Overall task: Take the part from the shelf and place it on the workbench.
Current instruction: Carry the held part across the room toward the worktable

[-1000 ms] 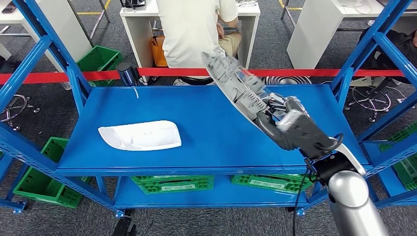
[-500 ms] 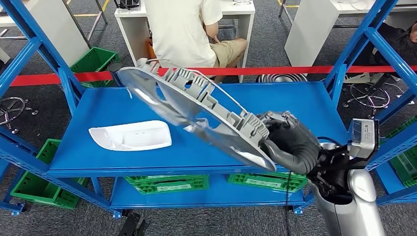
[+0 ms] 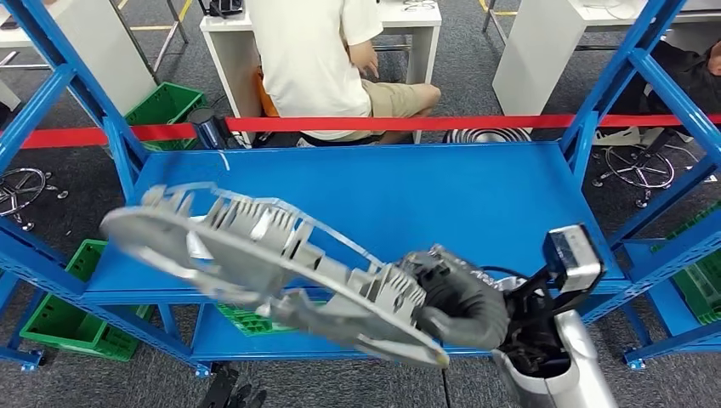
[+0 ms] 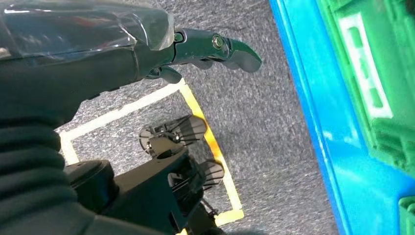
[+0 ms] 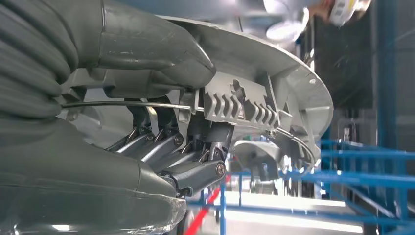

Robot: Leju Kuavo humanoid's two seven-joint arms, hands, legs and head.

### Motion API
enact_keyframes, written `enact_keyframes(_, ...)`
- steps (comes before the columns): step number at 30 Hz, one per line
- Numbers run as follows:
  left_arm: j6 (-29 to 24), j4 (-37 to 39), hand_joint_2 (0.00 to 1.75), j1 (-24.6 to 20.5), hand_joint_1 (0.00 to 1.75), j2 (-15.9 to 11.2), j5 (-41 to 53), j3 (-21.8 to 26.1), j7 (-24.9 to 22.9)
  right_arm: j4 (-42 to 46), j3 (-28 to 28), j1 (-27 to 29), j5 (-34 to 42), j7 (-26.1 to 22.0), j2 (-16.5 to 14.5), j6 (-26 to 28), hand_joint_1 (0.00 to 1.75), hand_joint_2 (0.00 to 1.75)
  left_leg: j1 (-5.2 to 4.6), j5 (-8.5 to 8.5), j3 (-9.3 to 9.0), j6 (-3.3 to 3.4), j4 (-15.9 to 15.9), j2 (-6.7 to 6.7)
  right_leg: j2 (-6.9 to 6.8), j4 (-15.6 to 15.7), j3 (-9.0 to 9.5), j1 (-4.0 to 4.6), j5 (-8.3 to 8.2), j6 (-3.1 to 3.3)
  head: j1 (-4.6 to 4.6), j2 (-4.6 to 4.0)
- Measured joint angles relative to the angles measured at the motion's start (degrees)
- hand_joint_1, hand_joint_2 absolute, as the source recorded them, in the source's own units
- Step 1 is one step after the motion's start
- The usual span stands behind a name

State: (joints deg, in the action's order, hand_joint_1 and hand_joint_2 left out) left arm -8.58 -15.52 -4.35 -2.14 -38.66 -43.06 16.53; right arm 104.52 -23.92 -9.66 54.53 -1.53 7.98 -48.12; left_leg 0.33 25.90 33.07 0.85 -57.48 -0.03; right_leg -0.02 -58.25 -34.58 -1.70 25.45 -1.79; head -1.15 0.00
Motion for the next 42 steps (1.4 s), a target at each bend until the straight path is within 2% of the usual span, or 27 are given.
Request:
enact_keyframes(2,-0.3,0.0,1.75,0.2,0.00,-0.1,-0.2,0.0,0.2,0.0,-1.4,0.6,0.8,0.5,-0.3,-0.3,1.75,1.75,0.35,0.94,0.58,-0.66,-1.1,-0.01,0.01,0.2,0.05,-0.17,-0.16,0.80,-0.04,0.00)
enact_keyframes(3,-0.3,0.0,1.75,0.3,0.00,-0.1,-0.3,0.1,0.3,0.0,-2.1,1.0,1.1,0.6,-0.4,-0.5,1.75,1.75,0.48,2.29,1.47,-0.99,-3.1,-0.01,0.01,0.3,0.09,-0.35,-0.24,1.15,-0.08,0.00)
enact_keyframes(6,-0.2,0.0,1.75,0.7,0.00,-0.2,-0.5,0.2,0.5,0.0,-3.6,2.2,1.9,1.0,-0.8,-0.9,1.75,1.75,0.77,7.51,6.25,-1.73,-13.9,-0.01,-0.02,0.2,0.03,-0.28,-0.27,1.63,-0.15,0.00)
enact_keyframes(7,-0.1,0.0,1.75,0.9,0.00,-0.2,-0.5,0.3,0.5,0.0,-4.0,2.5,2.1,1.2,-0.9,-1.0,1.75,1.75,0.81,8.02,7.28,-1.83,-16.1,-0.01,-0.01,0.2,0.00,-0.24,-0.27,1.63,-0.15,0.00)
enact_keyframes(8,0.0,0.0,1.75,1.0,0.00,-0.2,-0.5,0.4,0.5,0.0,-4.4,2.8,2.3,1.4,-0.9,-1.1,1.75,1.75,0.84,7.46,7.30,-1.83,-16.2,-0.01,0.01,0.2,0.01,-0.22,-0.27,1.62,-0.14,0.00)
enact_keyframes(9,0.2,0.0,1.75,1.1,0.00,-0.2,-0.5,0.5,0.5,0.0,-4.7,3.1,2.5,1.7,-1.0,-1.1,1.75,1.75,0.85,5.93,6.14,-1.72,-13.9,-0.01,0.05,0.2,0.05,-0.23,-0.27,1.61,-0.14,0.00)
enact_keyframes(11,0.3,0.0,1.75,1.2,0.00,-0.3,-0.6,0.7,0.5,0.0,-5.3,3.3,2.9,2.0,-1.1,-1.1,1.75,1.75,0.79,2.50,1.90,-1.25,-5.7,-0.02,0.12,0.2,0.17,-0.14,-0.31,1.51,-0.13,0.00)
enact_keyframes(12,0.4,0.0,1.75,1.2,0.00,-0.3,-0.6,0.7,0.5,0.0,-5.5,3.3,3.0,2.1,-1.2,-1.1,1.75,1.75,0.66,1.55,0.28,-0.95,-2.5,-0.03,0.13,0.2,0.16,0.00,-0.36,1.39,-0.12,0.00)
enact_keyframes(13,0.4,0.0,1.75,1.2,0.00,-0.3,-0.6,0.8,0.5,0.0,-5.7,3.3,3.1,2.2,-1.2,-1.1,1.75,1.75,0.49,1.25,-0.58,-0.68,-0.8,-0.05,0.13,0.2,0.12,0.12,-0.42,1.16,-0.11,0.00)
enact_keyframes(16,0.5,0.0,1.75,1.3,0.00,-0.3,-0.5,1.0,0.5,0.0,-6.1,3.5,3.6,2.6,-1.2,-1.1,1.75,1.75,0.16,0.95,-0.80,0.35,0.1,-0.03,0.09,0.4,-0.08,0.11,-0.69,0.14,-0.10,0.00)
enact_keyframes(18,0.5,0.0,1.75,1.3,0.00,-0.3,-0.4,1.1,0.5,0.0,-6.4,3.7,4.0,2.9,-1.2,-1.1,1.75,1.75,0.30,0.22,-1.21,1.22,1.0,0.07,0.06,-1.5,-1.08,0.10,0.46,0.04,-0.03,0.00)
enact_keyframes(19,0.5,0.0,1.75,1.3,0.00,-0.3,-0.3,1.2,0.5,0.0,-6.5,3.9,4.2,3.1,-1.1,-1.1,1.75,1.75,0.36,-0.08,-1.35,1.54,1.2,0.12,0.04,-4.3,-2.41,0.10,1.90,0.33,0.01,0.00)
enact_keyframes(21,0.4,0.0,1.75,1.3,0.00,-0.3,0.0,1.2,0.4,0.0,-6.9,4.4,4.6,3.3,-1.0,-1.3,1.75,1.75,0.12,-0.25,-1.13,1.80,1.2,0.15,0.03,-12.1,-5.87,0.16,5.22,0.89,0.04,0.00)
enact_keyframes(22,0.3,0.0,1.75,1.4,0.00,-0.3,0.2,1.2,0.4,-0.1,-7.1,4.6,4.7,3.4,-0.9,-1.4,1.75,1.75,0.01,-0.27,-1.05,1.82,1.2,0.13,0.03,-15.1,-7.15,0.17,6.18,0.87,0.04,0.00)
enact_keyframes(23,0.2,0.0,1.75,1.4,0.00,-0.2,0.4,1.2,0.3,-0.1,-7.3,4.8,4.7,3.5,-0.8,-1.5,1.75,1.75,-0.08,-0.27,-1.01,1.83,1.2,0.09,0.03,-15.8,-7.36,0.18,6.24,0.61,0.04,0.00)
enact_keyframes(24,0.2,0.0,1.75,1.4,0.00,-0.2,0.5,1.2,0.3,-0.1,-7.5,5.0,4.7,3.5,-0.7,-1.6,1.75,1.75,-0.13,-0.27,-1.02,1.82,1.2,0.05,0.03,-14.1,-6.38,0.19,5.44,0.21,0.05,0.00)
enact_keyframes(26,0.1,0.0,1.75,1.4,0.00,-0.1,0.7,1.2,0.2,-0.2,-7.7,5.0,4.7,3.6,-0.6,-1.7,1.75,1.75,-0.19,-0.17,-1.01,1.65,1.0,-0.04,-0.01,-6.0,-2.15,0.27,2.72,-0.34,0.05,0.00)
enact_keyframes(27,0.1,0.0,1.75,1.4,0.00,-0.1,0.9,1.2,0.1,-0.2,-7.9,5.0,4.7,3.6,-0.5,-1.9,1.75,1.75,-0.32,-0.04,-0.92,1.44,0.7,-0.06,-0.03,-2.4,-0.28,0.38,1.59,-0.24,0.03,0.00)
enact_keyframes(28,0.1,0.0,1.75,1.4,0.00,-0.1,1.1,1.2,-0.1,-0.2,-8.0,5.0,4.7,3.6,-0.5,-2.0,1.75,1.75,-0.42,0.07,-0.80,1.18,0.5,-0.06,-0.05,-0.2,0.85,0.52,0.94,0.02,0.01,0.00)
enact_keyframes(31,-0.1,0.0,1.75,1.4,0.00,-0.2,1.5,1.1,-0.6,-0.2,-8.4,5.0,4.8,3.6,-0.4,-2.5,1.75,1.75,-0.36,0.24,-0.55,0.40,0.3,-0.03,0.02,0.7,1.30,0.67,0.45,0.84,-0.03,0.00)
enact_keyframes(33,-0.3,0.0,1.75,1.4,0.00,-0.2,1.7,1.1,-0.9,-0.2,-8.7,5.0,5.0,3.6,-0.4,-2.8,1.75,1.75,-0.11,1.63,0.29,-0.29,-1.6,-0.04,0.04,0.9,1.44,0.32,0.32,1.34,-0.12,0.00)
enact_keyframes(34,-0.4,0.0,1.75,1.5,0.00,-0.2,1.8,1.1,-1.0,-0.2,-8.8,5.0,5.1,3.6,-0.5,-2.8,1.75,1.75,0.06,3.13,1.45,-0.68,-4.1,-0.04,0.03,1.0,1.50,0.15,0.27,1.63,-0.18,0.00)
enact_keyframes(36,-0.5,0.0,1.75,1.5,0.00,-0.2,1.9,1.1,-1.2,-0.2,-8.9,5.1,5.3,3.6,-0.5,-2.9,1.75,1.75,0.35,6.75,5.01,-1.32,-11.8,-0.04,0.02,1.0,1.47,0.24,0.28,1.99,-0.27,0.00)
enact_keyframes(37,-0.6,0.0,1.75,1.6,0.00,-0.2,1.9,1.1,-1.3,-0.2,-9.0,5.1,5.3,3.6,-0.5,-2.9,1.75,1.75,0.46,7.79,6.55,-1.51,-15.0,-0.03,0.02,1.0,1.46,0.29,0.28,2.03,-0.27,0.00)
enact_keyframes(38,-0.7,0.0,1.75,1.7,0.00,-0.3,1.9,1.1,-1.3,-0.3,-9.1,5.2,5.3,3.6,-0.5,-2.9,1.75,1.75,0.54,7.83,7.29,-1.60,-16.5,-0.03,0.03,1.0,1.47,0.31,0.28,2.03,-0.27,0.00)
enact_keyframes(39,-0.8,0.0,1.75,1.7,0.00,-0.3,1.8,1.1,-1.4,-0.3,-9.1,5.2,5.4,3.6,-0.5,-2.9,1.75,1.75,0.59,6.75,6.85,-1.58,-15.5,-0.03,0.06,1.0,1.52,0.31,0.28,2.02,-0.27,0.00)
enact_keyframes(42,-1.1,0.0,1.75,1.7,0.00,-0.4,1.4,1.1,-1.8,-0.3,-9.3,5.3,5.8,3.6,-0.6,-3.1,1.75,1.75,0.53,1.48,1.17,-0.91,-4.2,-0.10,0.17,0.9,1.73,0.50,0.18,1.85,-0.26,0.00)
